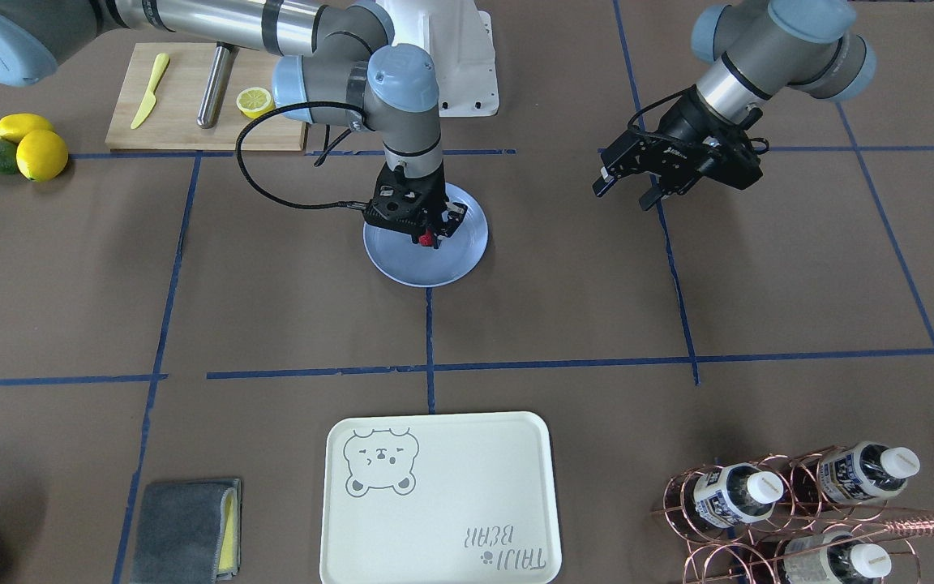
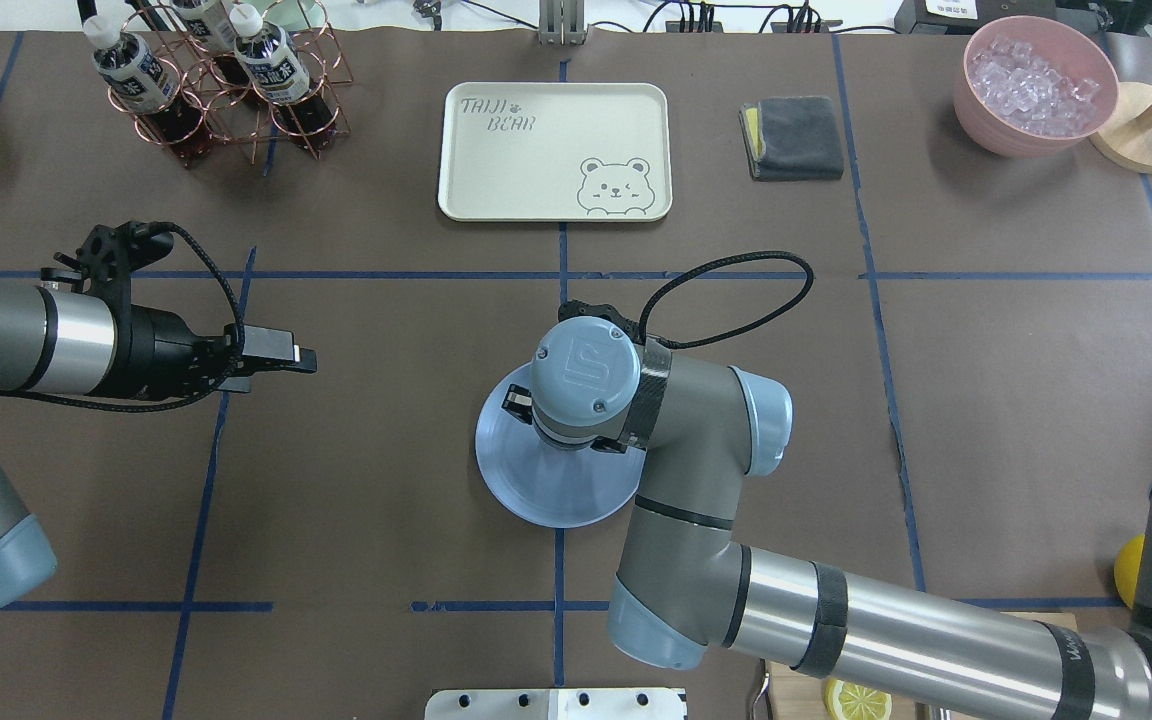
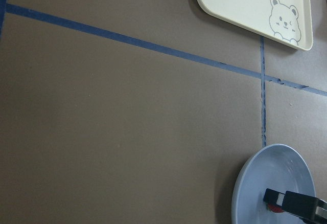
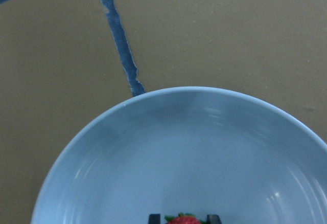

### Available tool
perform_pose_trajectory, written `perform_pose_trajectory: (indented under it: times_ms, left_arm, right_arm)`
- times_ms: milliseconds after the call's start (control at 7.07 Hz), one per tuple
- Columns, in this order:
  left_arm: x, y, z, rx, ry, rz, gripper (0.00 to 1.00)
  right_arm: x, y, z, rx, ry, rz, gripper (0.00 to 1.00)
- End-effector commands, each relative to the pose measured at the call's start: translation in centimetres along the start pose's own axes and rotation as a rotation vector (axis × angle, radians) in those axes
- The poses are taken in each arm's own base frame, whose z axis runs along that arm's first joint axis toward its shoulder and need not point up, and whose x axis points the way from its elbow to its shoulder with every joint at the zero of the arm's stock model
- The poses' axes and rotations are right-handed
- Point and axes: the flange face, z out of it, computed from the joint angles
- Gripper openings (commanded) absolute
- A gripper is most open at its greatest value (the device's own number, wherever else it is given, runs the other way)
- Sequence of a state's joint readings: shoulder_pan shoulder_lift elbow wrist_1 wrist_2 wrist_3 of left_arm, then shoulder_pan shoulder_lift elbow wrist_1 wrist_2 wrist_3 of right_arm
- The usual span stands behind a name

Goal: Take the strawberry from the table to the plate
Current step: 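Carry the strawberry over the plate and lower it with the right gripper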

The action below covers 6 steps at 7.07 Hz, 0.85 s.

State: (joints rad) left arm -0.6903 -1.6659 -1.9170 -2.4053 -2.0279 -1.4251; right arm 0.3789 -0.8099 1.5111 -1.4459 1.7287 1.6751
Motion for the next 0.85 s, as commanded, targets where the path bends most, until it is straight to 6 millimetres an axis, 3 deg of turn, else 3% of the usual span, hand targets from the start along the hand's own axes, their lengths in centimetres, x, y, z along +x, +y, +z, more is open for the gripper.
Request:
perform_pose_trajectory:
  times_ms: [0,424,707]
  left_arm:
    - [-0.04,-0.01,0.04,0.000,-0.001,0.000,1.00]
    - [-0.04,-0.01,0.04,0.000,-0.001,0.000,1.00]
    - [0.07,-0.04,-0.11,0.002,0.002,0.001,1.00]
  right_arm:
    - [0.02,-0.01,0.03,0.000,0.002,0.000,0.14]
    - [0.12,-0.03,0.11,0.000,0.005,0.001,0.14]
    - [0.22,-0.05,0.20,0.001,0.008,0.001,0.55]
